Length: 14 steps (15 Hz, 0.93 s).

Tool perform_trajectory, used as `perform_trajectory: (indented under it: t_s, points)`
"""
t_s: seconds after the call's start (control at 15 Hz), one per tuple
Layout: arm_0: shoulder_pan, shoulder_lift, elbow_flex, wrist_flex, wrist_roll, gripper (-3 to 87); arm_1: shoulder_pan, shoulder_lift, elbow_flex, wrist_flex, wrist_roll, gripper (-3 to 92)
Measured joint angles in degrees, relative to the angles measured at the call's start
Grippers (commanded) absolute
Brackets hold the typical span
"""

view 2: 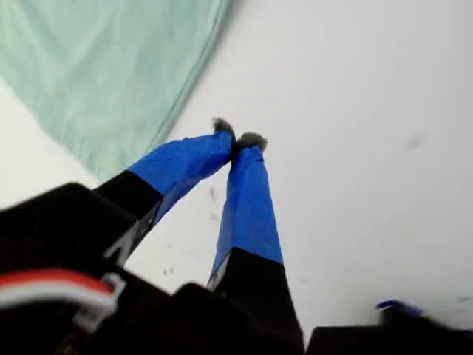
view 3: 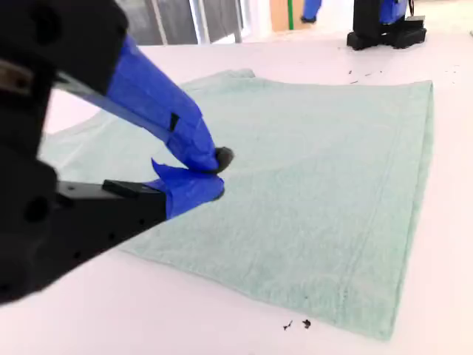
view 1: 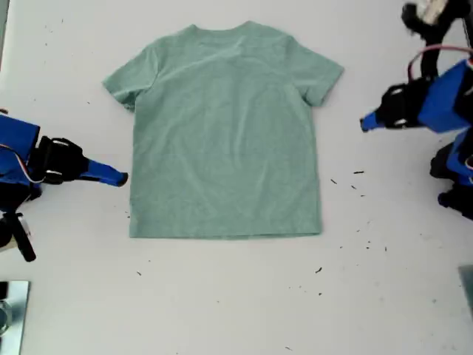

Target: Fold t shirt

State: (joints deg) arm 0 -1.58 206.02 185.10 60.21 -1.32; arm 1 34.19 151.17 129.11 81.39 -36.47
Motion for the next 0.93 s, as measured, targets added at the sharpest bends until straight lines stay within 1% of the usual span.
perform_trajectory:
  t_s: [0.07, 0.2, 0.4, 0.47, 0.53, 0.67, 0.73, 0.8, 0.93]
  points:
    - [0.00, 0.00, 0.00, 0.00, 0.00, -0.1, 5.01, -7.82, -8.44, 1.41, -6.33, 2.2]
    - [0.00, 0.00, 0.00, 0.00, 0.00, -0.1, 11.43, -21.80, -23.38, 3.60, -14.06, 2.2]
    - [0.00, 0.00, 0.00, 0.00, 0.00, -0.1, 14.77, -40.34, -45.88, 9.40, -21.01, 2.2]
    - [0.00, 0.00, 0.00, 0.00, 0.00, -0.1, 15.47, -43.95, -51.68, 11.07, -22.06, 9.8]
    - [0.00, 0.00, 0.00, 0.00, 0.00, -0.1, 16.08, -45.88, -54.49, 11.95, -22.59, 36.1]
    - [0.00, 0.00, 0.00, 0.00, 0.00, -0.1, 16.96, -48.16, -55.46, 12.39, -25.31, 42.5]
    - [0.00, 0.00, 0.00, 0.00, 0.00, -0.1, 17.40, -48.60, -55.11, 11.95, -26.72, 43.7]
    - [0.00, 0.00, 0.00, 0.00, 0.00, -0.1, 18.46, -48.52, -52.21, 9.84, -27.95, 43.1]
    - [0.00, 0.00, 0.00, 0.00, 0.00, -0.1, 20.13, -49.31, -44.21, 1.76, -29.88, 41.4]
